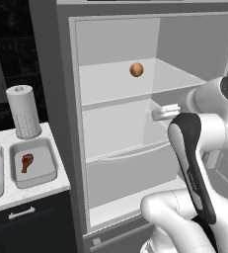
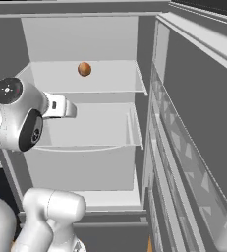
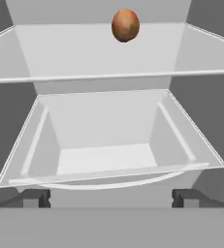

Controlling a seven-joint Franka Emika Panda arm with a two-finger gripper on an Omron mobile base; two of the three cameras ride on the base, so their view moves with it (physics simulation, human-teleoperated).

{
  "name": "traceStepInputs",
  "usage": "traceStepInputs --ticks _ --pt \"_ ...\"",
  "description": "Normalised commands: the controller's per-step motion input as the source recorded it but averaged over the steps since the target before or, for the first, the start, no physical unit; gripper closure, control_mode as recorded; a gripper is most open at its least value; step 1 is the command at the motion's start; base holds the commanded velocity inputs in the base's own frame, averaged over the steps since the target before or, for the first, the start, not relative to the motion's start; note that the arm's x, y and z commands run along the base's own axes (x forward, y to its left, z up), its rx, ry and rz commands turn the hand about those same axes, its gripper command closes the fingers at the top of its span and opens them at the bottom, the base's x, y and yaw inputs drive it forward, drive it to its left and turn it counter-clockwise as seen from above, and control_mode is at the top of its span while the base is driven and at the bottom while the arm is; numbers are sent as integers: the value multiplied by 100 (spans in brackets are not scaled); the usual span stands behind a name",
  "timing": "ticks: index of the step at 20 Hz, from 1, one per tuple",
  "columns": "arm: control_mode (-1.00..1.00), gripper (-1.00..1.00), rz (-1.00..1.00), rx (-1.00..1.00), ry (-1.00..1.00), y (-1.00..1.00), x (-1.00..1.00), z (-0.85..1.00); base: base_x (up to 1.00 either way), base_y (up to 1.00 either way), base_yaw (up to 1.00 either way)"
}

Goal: Place one onion and one chicken drumstick in each tupperware on the nearby counter, to pack two identical lunches.

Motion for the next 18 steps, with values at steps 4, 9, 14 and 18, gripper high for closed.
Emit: traceStepInputs --ticks 4,9,14,18 --pt "-100 -100 0 1 -20 -12 69 49 0 0 0" --pt "-100 -100 -3 0 -8 0 68 33 0 0 0" --pt "-100 -100 -2 0 0 0 83 12 0 0 0" --pt "-100 -100 0 1 0 0 82 17 0 0 0"
